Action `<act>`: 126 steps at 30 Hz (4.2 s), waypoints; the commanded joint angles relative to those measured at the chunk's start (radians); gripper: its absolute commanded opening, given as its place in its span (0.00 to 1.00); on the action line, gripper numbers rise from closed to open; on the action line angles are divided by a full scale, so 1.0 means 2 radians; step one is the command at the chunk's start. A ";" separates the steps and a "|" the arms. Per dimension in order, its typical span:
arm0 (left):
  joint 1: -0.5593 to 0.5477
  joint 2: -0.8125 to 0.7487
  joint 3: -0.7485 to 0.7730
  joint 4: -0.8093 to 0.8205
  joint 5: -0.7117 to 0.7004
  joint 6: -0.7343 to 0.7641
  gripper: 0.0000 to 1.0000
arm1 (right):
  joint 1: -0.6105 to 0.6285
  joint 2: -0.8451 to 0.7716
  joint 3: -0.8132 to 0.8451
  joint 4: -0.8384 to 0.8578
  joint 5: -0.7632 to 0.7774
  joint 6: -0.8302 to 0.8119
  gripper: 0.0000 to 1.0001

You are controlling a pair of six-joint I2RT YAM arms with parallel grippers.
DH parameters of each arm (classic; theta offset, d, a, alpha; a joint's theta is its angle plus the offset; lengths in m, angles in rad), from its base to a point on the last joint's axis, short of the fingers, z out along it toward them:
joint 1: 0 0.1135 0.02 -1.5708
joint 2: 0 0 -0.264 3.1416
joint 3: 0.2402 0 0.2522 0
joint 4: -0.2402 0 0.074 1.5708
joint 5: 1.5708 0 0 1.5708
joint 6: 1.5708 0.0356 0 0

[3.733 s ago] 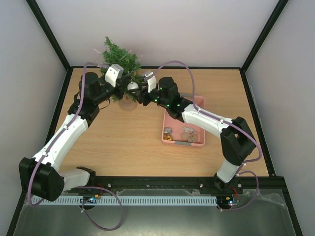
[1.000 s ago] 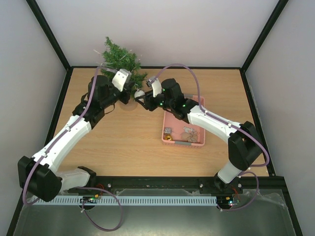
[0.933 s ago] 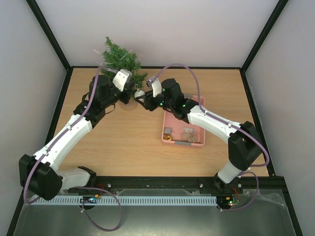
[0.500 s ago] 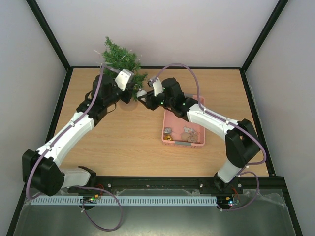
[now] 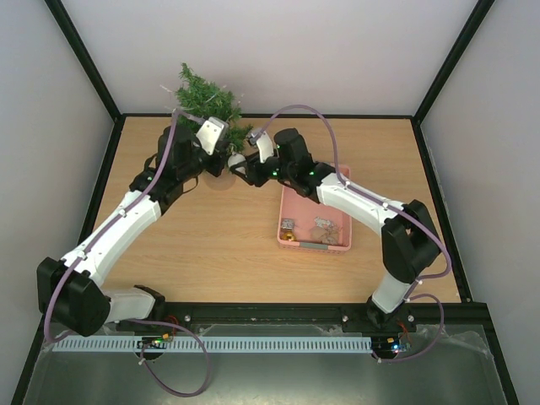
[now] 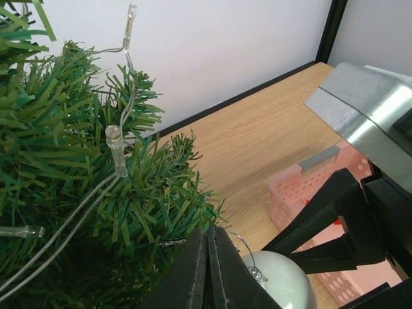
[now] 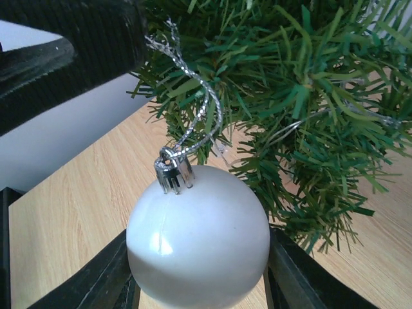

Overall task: Decorate the small christmas tree
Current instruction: Hang the decoration item on the Christmas tree.

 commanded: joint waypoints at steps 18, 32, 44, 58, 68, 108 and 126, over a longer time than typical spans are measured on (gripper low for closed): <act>-0.001 0.000 0.033 -0.018 -0.015 0.003 0.02 | -0.001 0.017 0.022 -0.001 -0.010 -0.003 0.45; -0.001 0.024 0.043 -0.013 -0.018 0.004 0.02 | -0.018 0.026 0.022 0.009 -0.016 0.006 0.45; -0.001 0.027 0.041 -0.012 -0.025 0.009 0.02 | -0.031 0.042 0.030 0.028 -0.045 0.017 0.45; -0.001 0.005 0.050 -0.036 0.000 -0.007 0.02 | -0.032 0.055 0.064 -0.014 -0.079 -0.011 0.45; -0.004 -0.010 0.049 -0.042 0.006 -0.031 0.02 | -0.033 0.049 0.067 -0.038 -0.068 -0.022 0.45; -0.004 0.038 0.061 -0.032 -0.032 0.008 0.02 | -0.036 0.063 0.098 -0.056 -0.051 -0.067 0.45; -0.004 0.016 0.050 -0.036 -0.052 0.010 0.02 | -0.036 0.055 0.088 -0.059 -0.061 -0.071 0.45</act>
